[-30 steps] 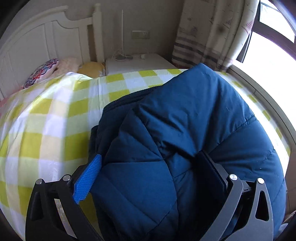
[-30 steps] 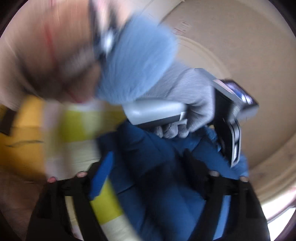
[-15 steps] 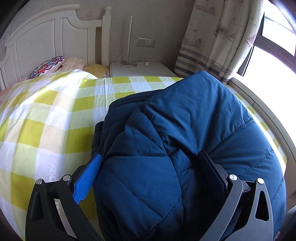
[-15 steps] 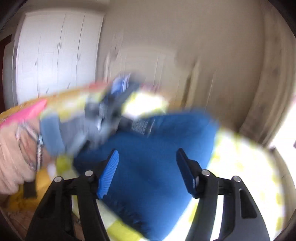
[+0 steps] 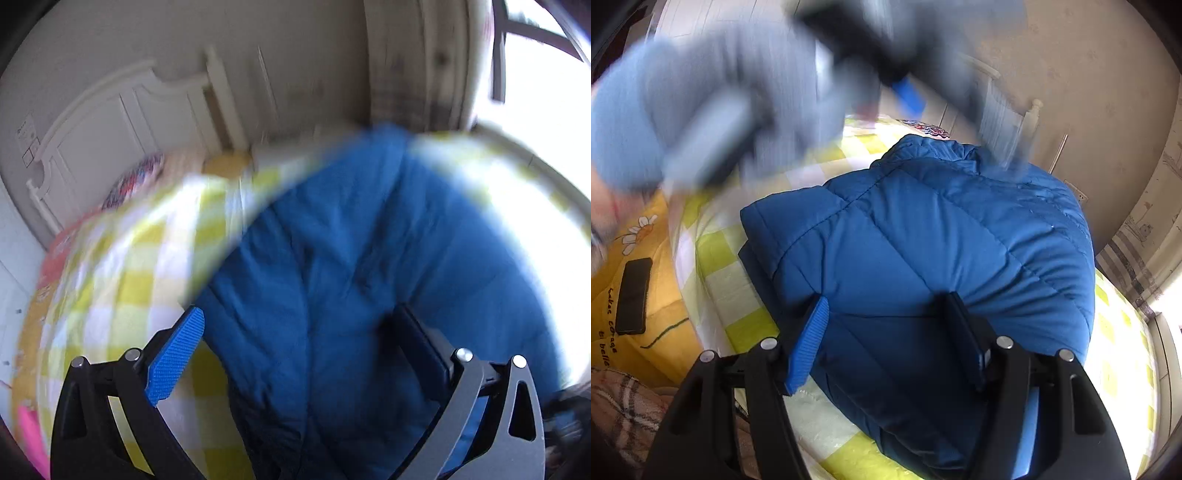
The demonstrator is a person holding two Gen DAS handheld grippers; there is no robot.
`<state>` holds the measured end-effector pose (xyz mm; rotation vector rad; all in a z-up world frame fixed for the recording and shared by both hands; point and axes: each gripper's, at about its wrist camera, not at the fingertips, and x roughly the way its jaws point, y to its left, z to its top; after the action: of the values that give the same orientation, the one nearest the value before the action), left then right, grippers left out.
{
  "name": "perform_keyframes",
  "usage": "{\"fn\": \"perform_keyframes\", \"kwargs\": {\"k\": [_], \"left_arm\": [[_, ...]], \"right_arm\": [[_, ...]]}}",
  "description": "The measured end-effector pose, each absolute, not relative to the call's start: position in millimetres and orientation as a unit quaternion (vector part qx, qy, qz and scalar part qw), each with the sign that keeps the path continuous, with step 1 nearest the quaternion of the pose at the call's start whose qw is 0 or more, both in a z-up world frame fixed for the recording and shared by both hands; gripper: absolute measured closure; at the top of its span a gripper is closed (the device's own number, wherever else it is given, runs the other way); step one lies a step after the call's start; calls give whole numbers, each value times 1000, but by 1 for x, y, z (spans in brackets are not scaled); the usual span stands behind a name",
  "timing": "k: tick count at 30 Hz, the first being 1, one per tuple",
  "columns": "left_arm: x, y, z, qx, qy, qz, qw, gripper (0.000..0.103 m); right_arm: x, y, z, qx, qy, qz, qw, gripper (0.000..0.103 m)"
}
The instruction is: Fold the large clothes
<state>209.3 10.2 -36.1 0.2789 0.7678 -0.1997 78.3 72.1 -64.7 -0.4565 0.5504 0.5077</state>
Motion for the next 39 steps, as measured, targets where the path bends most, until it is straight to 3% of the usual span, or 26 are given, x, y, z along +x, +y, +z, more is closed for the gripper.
{"fn": "perform_keyframes", "kwargs": {"k": [4,9,14,17,19,21,28,31,32,36,39], "left_arm": [[215,53,-49,21,386,-114,915,4],[209,47,-50,52,376,-97,920,4],[208,47,-52,50,370,-96,923,4],[205,53,-53,31,369,-103,923,4],[205,56,-54,22,368,-99,924,4],[207,58,-57,20,371,-96,924,4],[204,59,-58,14,364,-100,926,4],[200,59,-58,14,356,-96,930,4],[200,58,-58,15,355,-95,930,4],[200,61,-59,10,356,-91,930,4],[201,62,-60,4,361,-94,928,4]], "right_arm": [[60,64,-42,-251,276,293,880,39],[85,-6,29,-138,217,258,931,43],[181,-41,64,-89,218,205,950,52],[236,-37,45,-95,239,187,948,53],[281,-26,-10,-103,347,196,911,52],[284,-29,-42,-81,327,200,920,51],[289,-16,-15,-134,355,188,906,53],[300,-18,14,-135,310,171,925,55],[308,-21,19,-121,298,164,932,60],[357,-10,-33,-153,385,170,894,60],[365,-5,-35,-164,397,167,888,60]]}}
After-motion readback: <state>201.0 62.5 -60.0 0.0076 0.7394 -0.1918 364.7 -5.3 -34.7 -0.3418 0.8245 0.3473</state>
